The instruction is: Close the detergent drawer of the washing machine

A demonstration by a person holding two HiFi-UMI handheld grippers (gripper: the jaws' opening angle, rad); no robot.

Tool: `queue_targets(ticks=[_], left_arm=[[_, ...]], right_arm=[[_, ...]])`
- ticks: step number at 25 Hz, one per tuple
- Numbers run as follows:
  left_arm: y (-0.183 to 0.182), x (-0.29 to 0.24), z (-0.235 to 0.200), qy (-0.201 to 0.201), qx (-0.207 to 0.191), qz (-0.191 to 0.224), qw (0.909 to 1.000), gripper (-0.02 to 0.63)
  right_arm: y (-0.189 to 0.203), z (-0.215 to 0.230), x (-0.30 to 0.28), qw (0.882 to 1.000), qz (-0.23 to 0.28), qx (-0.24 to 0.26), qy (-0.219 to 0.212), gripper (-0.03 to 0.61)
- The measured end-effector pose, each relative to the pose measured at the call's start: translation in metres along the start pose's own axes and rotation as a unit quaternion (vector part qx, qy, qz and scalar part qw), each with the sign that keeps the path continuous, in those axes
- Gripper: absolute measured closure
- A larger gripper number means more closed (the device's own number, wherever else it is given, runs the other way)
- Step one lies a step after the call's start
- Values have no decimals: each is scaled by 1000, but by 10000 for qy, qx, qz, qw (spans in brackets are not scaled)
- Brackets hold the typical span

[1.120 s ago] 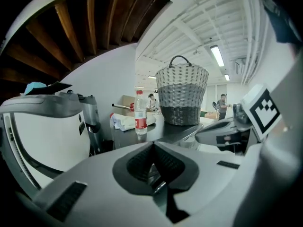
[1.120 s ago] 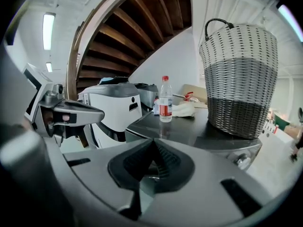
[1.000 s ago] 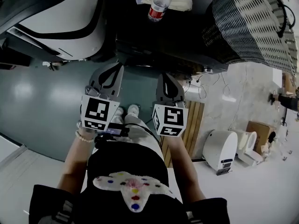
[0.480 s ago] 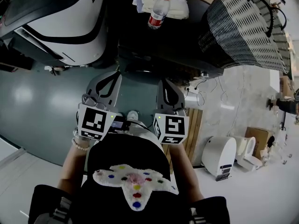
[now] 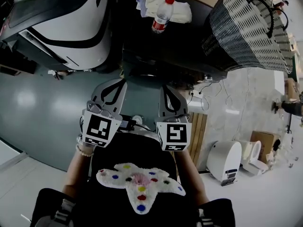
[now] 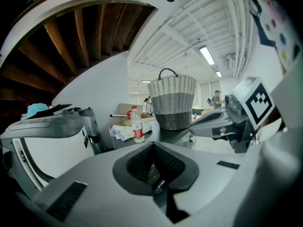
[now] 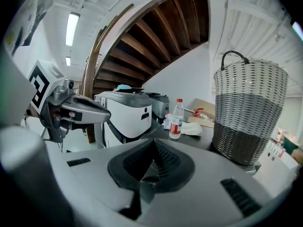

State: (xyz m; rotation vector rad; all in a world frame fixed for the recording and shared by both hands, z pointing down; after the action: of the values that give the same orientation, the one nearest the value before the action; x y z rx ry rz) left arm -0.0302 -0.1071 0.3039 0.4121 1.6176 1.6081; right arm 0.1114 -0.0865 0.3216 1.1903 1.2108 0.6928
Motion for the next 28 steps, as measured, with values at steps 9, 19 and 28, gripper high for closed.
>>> queue_targets(ticks=[9, 19, 28], left_arm=[[3, 3, 2, -53, -34, -41, 10000, 603], [6, 5, 7, 14, 6, -106, 9999, 603], [10, 9, 11, 44, 18, -131, 9999, 603]], right_arm=[[2, 2, 8, 10000, 10, -20, 88, 575], [-2, -2, 11, 10000, 48, 27, 44, 575], [-5, -8, 14, 9999, 85, 51, 39, 575]])
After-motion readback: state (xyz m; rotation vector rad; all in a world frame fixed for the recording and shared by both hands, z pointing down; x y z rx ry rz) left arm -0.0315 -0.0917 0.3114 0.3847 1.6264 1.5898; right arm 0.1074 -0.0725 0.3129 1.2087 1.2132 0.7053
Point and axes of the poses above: the fingertips, and each gripper's own axes: x backward along the fingers, z to its right, y out of its underside, the point moved 2 cm from there along x, backward along the fingers, and after that the axes turned 2 degrees about -x, right-handed, at the moved point
